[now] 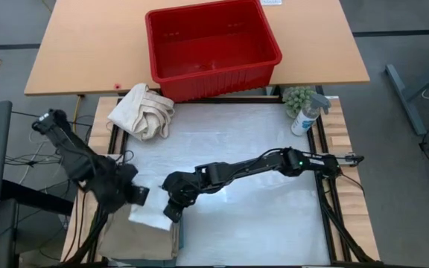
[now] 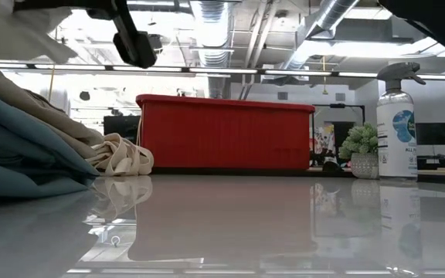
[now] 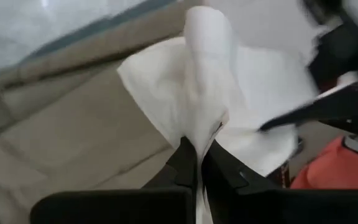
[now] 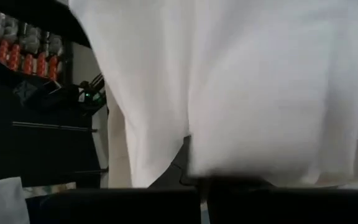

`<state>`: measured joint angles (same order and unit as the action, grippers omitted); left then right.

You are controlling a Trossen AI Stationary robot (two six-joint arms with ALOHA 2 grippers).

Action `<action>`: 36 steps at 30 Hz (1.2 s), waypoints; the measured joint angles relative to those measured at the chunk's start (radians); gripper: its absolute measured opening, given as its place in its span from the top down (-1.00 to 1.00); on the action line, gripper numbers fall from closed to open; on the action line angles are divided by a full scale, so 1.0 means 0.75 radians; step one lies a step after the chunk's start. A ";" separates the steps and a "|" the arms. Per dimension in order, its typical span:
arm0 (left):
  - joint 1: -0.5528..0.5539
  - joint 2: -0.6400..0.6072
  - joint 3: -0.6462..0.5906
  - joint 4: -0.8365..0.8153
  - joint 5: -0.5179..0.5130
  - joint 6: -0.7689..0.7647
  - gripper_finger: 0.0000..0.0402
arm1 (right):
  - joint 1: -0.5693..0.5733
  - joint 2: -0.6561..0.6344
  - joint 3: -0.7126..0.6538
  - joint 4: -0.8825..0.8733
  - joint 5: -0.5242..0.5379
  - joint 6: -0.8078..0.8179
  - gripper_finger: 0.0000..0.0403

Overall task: Fold Laundry from Bin
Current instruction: Stack the white underwear on top of the brown shorts

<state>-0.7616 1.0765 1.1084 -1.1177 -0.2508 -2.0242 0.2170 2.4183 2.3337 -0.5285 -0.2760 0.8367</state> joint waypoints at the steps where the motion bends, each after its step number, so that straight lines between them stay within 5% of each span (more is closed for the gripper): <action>1: -0.041 0.016 0.000 -0.008 -0.007 -0.057 1.00 | 0.000 0.001 0.000 -0.001 -0.004 0.000 0.88; 9: -0.256 0.159 0.000 -0.043 -0.086 -0.384 1.00 | 0.011 0.013 0.001 0.030 -0.016 -0.010 0.88; 16: -0.268 0.288 0.000 -0.005 -0.085 -0.395 1.00 | 0.044 0.104 0.000 0.145 -0.162 0.015 0.87; 21: -0.294 0.341 0.000 0.014 -0.056 -0.408 1.00 | 0.039 0.097 0.001 0.152 -0.136 -0.058 0.81; 28: -0.322 0.350 0.000 -0.006 -0.058 -0.431 0.93 | 0.030 0.085 0.001 0.137 -0.150 -0.115 0.47; 36: -0.322 0.350 0.000 -0.054 -0.061 -0.428 0.47 | 0.006 0.078 0.001 0.031 -0.128 -0.120 -0.02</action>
<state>-1.0031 1.3392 1.1084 -1.1583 -0.2966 -2.3455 0.2213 2.4765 2.3341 -0.5053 -0.3717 0.7469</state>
